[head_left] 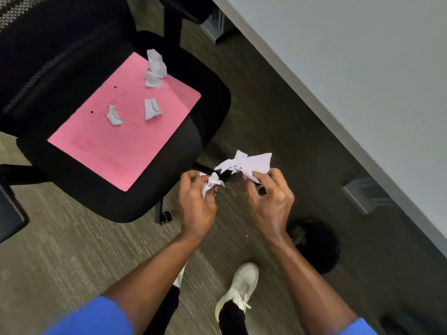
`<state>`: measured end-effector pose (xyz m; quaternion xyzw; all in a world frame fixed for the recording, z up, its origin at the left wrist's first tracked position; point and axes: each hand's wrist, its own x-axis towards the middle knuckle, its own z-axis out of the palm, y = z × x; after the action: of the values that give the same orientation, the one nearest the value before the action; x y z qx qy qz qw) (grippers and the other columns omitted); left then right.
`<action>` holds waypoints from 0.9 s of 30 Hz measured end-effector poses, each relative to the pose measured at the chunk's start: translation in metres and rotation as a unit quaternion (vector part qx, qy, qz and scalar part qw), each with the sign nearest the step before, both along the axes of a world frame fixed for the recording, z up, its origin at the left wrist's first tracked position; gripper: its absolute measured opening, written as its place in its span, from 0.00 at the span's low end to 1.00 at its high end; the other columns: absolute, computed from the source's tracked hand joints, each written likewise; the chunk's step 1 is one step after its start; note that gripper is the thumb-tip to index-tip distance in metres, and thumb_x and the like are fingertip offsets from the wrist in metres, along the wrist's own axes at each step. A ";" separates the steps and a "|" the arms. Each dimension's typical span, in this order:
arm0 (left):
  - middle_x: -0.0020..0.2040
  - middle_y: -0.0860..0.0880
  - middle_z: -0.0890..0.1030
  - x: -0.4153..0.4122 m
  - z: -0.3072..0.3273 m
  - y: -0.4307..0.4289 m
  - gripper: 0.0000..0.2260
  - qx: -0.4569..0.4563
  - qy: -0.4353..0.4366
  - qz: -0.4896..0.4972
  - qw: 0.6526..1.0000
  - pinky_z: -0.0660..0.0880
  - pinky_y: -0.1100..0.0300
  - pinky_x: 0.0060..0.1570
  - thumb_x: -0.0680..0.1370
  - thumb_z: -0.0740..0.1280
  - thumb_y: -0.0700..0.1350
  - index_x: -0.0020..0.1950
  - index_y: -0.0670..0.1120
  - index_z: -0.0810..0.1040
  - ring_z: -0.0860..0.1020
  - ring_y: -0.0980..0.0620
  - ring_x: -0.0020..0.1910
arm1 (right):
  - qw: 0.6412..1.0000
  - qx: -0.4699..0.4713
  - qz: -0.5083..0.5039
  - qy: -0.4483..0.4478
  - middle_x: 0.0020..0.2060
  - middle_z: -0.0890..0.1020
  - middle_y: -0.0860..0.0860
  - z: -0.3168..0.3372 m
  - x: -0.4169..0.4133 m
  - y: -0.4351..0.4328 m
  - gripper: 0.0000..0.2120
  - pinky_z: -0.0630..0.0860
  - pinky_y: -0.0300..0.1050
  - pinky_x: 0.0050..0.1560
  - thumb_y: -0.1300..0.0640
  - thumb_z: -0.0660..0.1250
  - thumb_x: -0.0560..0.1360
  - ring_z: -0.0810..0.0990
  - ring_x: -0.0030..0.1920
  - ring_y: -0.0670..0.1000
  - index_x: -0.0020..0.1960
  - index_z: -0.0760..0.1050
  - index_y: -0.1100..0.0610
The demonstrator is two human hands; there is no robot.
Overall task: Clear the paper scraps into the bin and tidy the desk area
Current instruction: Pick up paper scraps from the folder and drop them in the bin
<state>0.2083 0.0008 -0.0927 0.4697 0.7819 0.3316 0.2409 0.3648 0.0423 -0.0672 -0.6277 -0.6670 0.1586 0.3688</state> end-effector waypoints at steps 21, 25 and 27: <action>0.63 0.34 0.78 0.255 -0.091 -0.017 0.08 -0.076 -0.014 -0.288 0.954 0.71 0.61 0.57 0.79 0.72 0.36 0.57 0.37 0.85 0.80 0.41 0.58 | 0.956 -0.158 -0.245 -0.029 0.52 0.86 0.60 -0.117 0.259 -0.147 0.07 0.78 0.48 0.52 0.58 0.76 0.77 0.85 0.51 0.59 0.53 0.87 0.60; 0.63 0.35 0.80 0.294 -0.125 -0.026 0.13 -0.106 -0.007 -0.353 0.930 0.72 0.52 0.64 0.80 0.73 0.43 0.61 0.38 0.84 0.78 0.37 0.64 | 0.957 -0.136 -0.241 -0.084 0.48 0.86 0.60 -0.151 0.294 -0.162 0.07 0.66 0.39 0.44 0.56 0.73 0.77 0.82 0.46 0.55 0.50 0.86 0.59; 0.61 0.34 0.81 0.312 -0.141 -0.033 0.15 -0.121 -0.017 -0.361 0.925 0.74 0.50 0.62 0.77 0.74 0.42 0.62 0.37 0.84 0.78 0.34 0.62 | 0.952 -0.149 -0.248 -0.096 0.46 0.85 0.60 -0.167 0.307 -0.165 0.06 0.68 0.43 0.44 0.58 0.74 0.77 0.84 0.45 0.59 0.49 0.87 0.60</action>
<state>0.5198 -0.0320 -0.2333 0.6812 0.5897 0.1332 0.4128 0.6716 -0.1231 -0.2340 -0.8336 -0.4909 0.0991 0.2330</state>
